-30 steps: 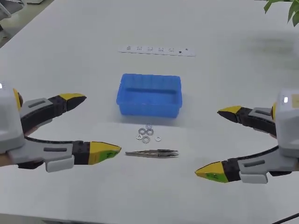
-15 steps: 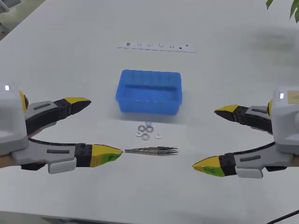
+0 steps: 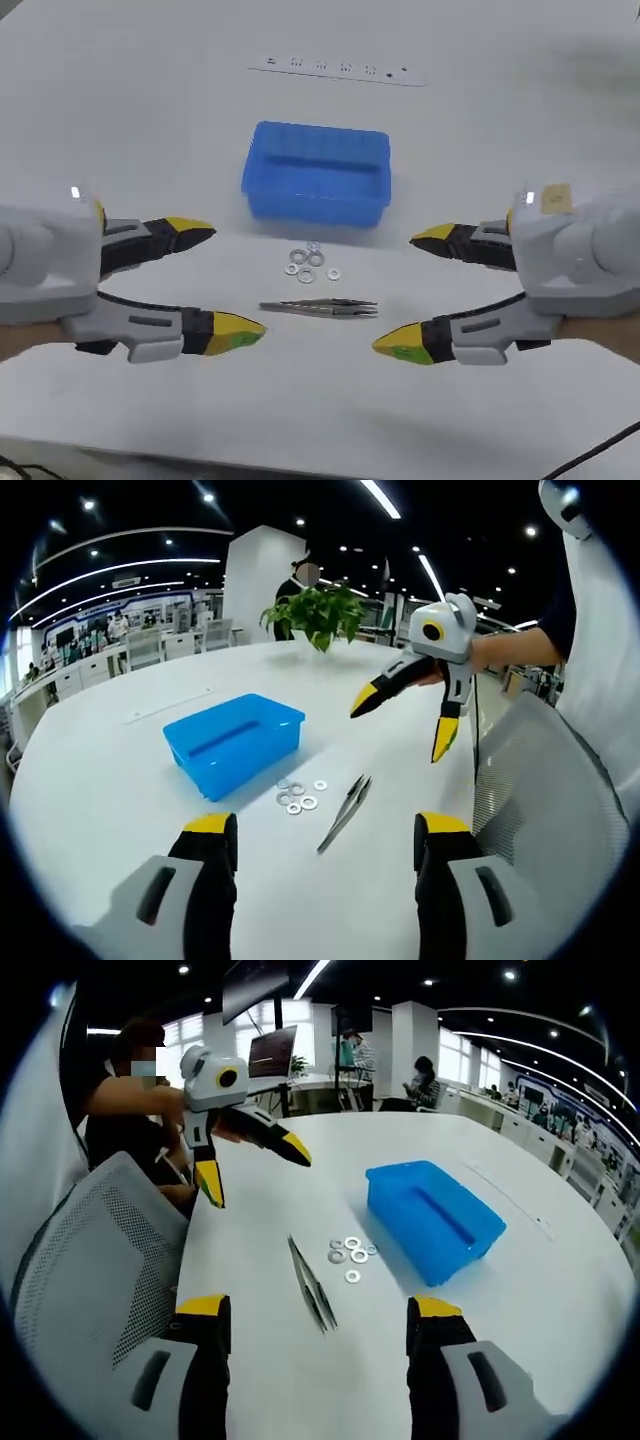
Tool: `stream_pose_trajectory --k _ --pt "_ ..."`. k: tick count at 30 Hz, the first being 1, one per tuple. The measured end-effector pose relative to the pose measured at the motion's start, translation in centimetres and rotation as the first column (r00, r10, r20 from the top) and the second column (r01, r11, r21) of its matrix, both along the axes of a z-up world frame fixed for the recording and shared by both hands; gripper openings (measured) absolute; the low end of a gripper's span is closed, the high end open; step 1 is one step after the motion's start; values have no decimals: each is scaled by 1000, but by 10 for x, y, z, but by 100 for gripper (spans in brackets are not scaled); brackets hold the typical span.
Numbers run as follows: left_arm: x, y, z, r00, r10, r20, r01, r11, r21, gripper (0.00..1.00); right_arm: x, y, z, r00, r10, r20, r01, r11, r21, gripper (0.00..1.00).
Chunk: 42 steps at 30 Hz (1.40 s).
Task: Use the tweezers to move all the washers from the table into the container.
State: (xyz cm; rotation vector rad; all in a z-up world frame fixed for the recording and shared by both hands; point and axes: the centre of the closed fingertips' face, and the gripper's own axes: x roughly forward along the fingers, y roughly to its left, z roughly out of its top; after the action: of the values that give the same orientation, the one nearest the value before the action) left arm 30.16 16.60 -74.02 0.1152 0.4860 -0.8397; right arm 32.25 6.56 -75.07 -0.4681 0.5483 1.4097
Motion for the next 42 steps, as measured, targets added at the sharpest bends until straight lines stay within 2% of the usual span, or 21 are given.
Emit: stream_pose_trajectory --k 4,5,6,7,12,14,15,16,19,20,24,25,26,29,30,33,34,38,40,41,42 --pt "6 -8 -13 999 -25 -25 25 1000 10 71 4 15 -11 1000 25 -3 -25 1000 -16 65" --pt "7 -9 -16 999 -39 -20 40 999 31 69 4 17 -14 1000 30 -10 -30 999 -24 62" --pt "7 -10 -24 997 -68 -25 69 995 73 66 3 18 -17 999 38 -18 -38 999 -35 59" --pt "7 -11 -28 996 -85 -30 87 992 89 64 2 22 -22 998 52 -22 -53 997 -47 57" --pt "12 -18 -42 989 -138 -61 144 983 115 54 2 35 -36 995 96 -23 -97 991 -89 40" --pt "11 -19 -47 983 -170 -70 179 973 146 48 1 37 -40 992 120 -24 -122 987 -108 35" --pt "12 -18 -50 978 -200 -53 207 960 190 45 1 38 -43 991 135 -24 -137 983 -121 33" --pt "11 -18 -52 976 -212 -59 219 952 211 43 0 39 -45 988 150 -29 -153 980 -127 30" --pt "9 -21 -57 967 -240 -84 253 942 222 39 0 40 -50 985 171 -39 -175 973 -150 29" --pt "9 -21 -58 965 -245 -87 259 938 229 38 -1 38 -53 981 191 -36 -194 966 -170 27" --pt "8 -20 -63 956 -278 -97 294 915 276 30 -2 36 -58 973 229 -22 -229 952 -205 24" --pt "11 -22 -61 959 -271 -82 283 920 270 27 -2 36 -58 975 224 -16 -222 953 -204 23" --pt "13 -23 -61 958 -274 -81 285 919 273 27 -1 37 -59 973 229 -19 -228 952 -205 21" --pt "14 -26 -62 954 -283 -100 299 916 265 26 0 37 -59 971 241 -9 -237 949 -210 15" --pt "14 -27 -62 950 -297 -96 312 910 273 26 1 37 -59 966 257 11 -248 944 -220 14" --pt "13 -28 -62 940 -325 -104 341 893 295 24 -1 37 -58 965 261 11 -252 941 -226 11" --pt "10 -30 -62 932 -344 -115 362 883 300 24 0 37 -59 965 261 11 -251 941 -227 10" --pt "10 -33 -62 926 -354 -136 378 878 294 23 -1 40 -59 958 287 28 -275 938 -210 8" --pt "9 -34 -62 921 -363 -139 389 867 310 19 -2 40 -58 957 287 31 -276 940 -200 8" --pt "10 -34 -63 916 -378 -138 402 853 333 17 -2 41 -58 958 285 33 -274 942 -196 8" --pt "10 -32 -63 907 -399 -137 421 830 367 15 -2 41 -58 958 285 34 -274 942 -194 8"
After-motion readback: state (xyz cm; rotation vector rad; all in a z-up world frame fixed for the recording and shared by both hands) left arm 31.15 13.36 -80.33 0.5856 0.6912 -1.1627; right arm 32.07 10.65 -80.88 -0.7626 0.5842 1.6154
